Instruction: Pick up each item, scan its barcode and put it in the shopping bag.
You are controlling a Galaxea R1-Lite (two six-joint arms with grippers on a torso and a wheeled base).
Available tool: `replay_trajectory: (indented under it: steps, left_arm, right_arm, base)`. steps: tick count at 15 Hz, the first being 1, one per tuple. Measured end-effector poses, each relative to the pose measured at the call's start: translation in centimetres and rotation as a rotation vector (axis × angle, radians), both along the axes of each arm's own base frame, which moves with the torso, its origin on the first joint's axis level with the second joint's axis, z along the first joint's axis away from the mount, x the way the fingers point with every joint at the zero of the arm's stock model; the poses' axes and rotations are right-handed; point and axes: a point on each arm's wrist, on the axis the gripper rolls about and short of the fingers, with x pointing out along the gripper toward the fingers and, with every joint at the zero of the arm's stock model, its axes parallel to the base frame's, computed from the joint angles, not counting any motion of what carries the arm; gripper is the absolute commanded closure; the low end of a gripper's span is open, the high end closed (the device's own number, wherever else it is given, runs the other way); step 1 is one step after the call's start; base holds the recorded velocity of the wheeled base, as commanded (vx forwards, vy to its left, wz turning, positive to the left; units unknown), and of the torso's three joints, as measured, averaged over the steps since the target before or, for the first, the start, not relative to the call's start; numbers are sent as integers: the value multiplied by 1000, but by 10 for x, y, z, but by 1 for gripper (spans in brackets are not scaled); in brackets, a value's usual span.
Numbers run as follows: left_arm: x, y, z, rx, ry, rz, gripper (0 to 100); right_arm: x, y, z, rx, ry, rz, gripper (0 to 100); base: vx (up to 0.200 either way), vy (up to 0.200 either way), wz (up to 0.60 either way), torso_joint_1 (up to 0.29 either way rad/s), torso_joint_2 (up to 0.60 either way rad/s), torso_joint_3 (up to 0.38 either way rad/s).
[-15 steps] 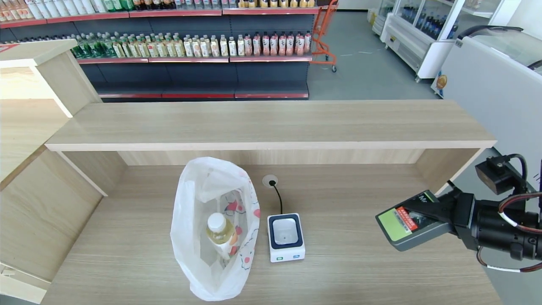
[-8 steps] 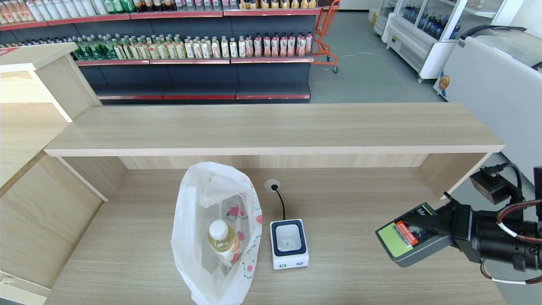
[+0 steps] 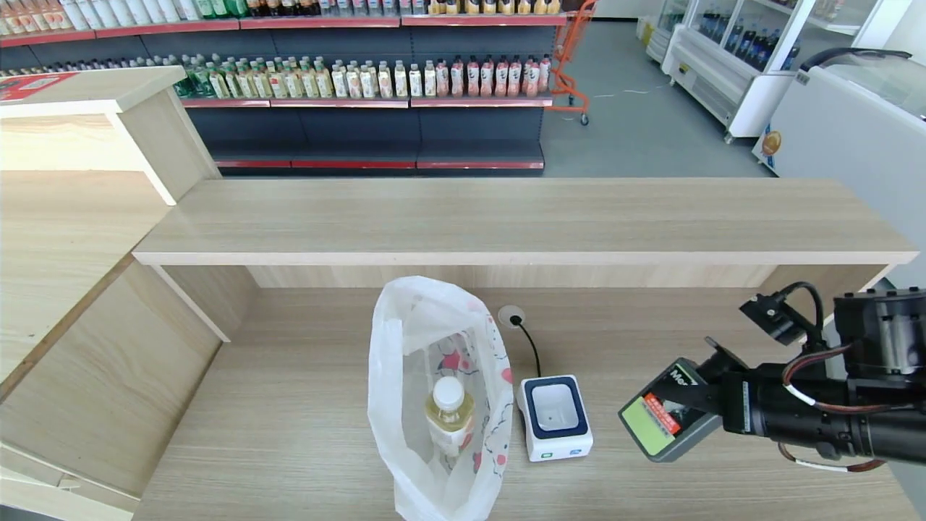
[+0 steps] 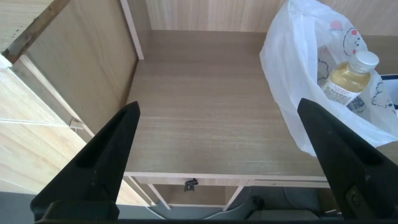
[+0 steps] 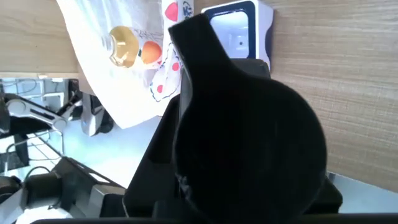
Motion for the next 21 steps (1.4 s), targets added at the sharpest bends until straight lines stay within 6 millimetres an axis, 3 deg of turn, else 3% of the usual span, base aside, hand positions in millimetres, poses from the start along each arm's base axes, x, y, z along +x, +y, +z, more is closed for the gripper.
replay_trajectory:
  steps: [6,13,21]
  left_arm:
    - [0,0,0,0,0,1,0]
    - [0,0,0,0,0,0,0]
    - [0,0,0,0,0,1,0]
  right_arm:
    - [43,16,-37,-26,-23,28,100]
    - [83,46,-60,-28,-9,92,100]
    - [107,77,-80,-25,-35,154,100]
  base:
    - [0,0,0,0,0,0]
    - [0,0,0,0,0,0]
    - [0,0,0,0,0,0]
